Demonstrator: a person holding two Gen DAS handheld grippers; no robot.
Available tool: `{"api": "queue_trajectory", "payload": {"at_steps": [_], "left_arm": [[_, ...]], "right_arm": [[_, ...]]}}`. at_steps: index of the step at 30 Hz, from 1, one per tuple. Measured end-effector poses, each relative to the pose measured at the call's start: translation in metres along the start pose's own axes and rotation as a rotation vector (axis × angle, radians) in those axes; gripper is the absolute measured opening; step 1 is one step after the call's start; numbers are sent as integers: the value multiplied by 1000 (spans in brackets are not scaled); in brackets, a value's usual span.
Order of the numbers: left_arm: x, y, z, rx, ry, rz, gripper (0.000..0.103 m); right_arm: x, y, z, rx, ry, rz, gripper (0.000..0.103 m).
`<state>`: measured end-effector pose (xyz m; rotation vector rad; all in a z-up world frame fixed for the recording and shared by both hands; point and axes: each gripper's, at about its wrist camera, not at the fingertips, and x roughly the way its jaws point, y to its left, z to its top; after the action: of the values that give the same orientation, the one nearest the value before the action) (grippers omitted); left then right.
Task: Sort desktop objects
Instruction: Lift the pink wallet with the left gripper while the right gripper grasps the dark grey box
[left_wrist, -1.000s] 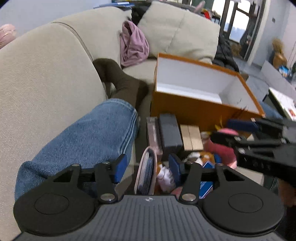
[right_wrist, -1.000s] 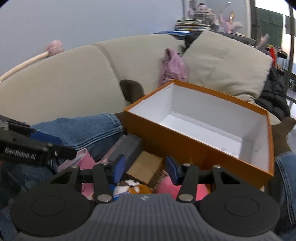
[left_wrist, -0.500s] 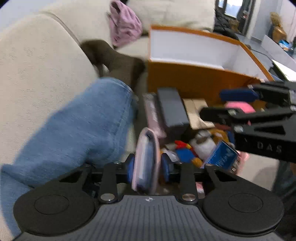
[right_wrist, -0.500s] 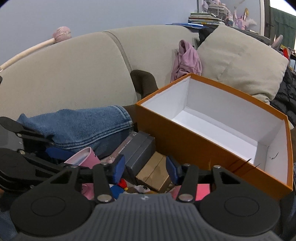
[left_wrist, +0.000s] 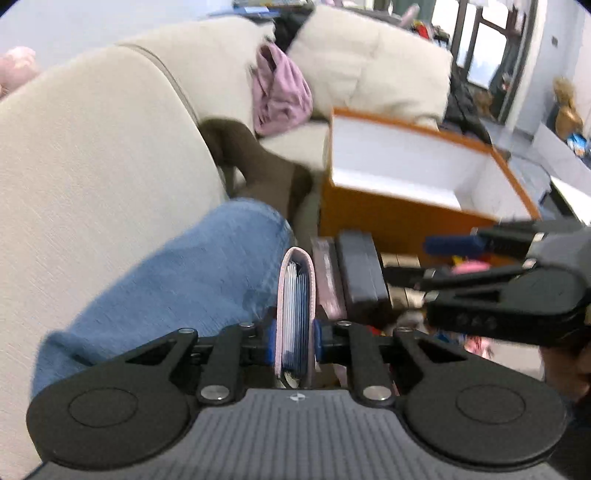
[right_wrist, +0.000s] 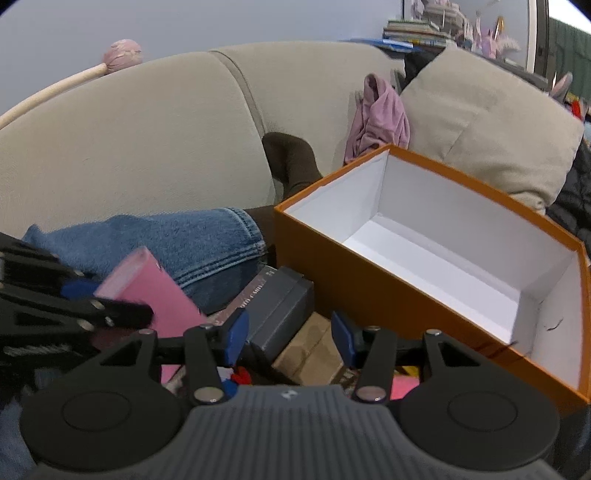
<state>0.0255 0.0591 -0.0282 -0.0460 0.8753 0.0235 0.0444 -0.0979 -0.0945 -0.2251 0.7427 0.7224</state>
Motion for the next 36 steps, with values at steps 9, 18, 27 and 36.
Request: {"api": "queue_trajectory", "payload": {"at_steps": [9, 18, 27, 36], "left_arm": [[2, 4, 8, -46, -24, -19, 20], [8, 15, 7, -90, -19, -48, 20], [8, 18, 5, -112, -14, -58, 20], [-10, 11, 15, -108, -56, -85, 20]], "right_arm": [[35, 3, 6, 60, 100, 26, 58], [47, 15, 8, 23, 124, 17, 52], [31, 7, 5, 58, 108, 35, 42], [-26, -4, 13, 57, -22, 80, 38]]}}
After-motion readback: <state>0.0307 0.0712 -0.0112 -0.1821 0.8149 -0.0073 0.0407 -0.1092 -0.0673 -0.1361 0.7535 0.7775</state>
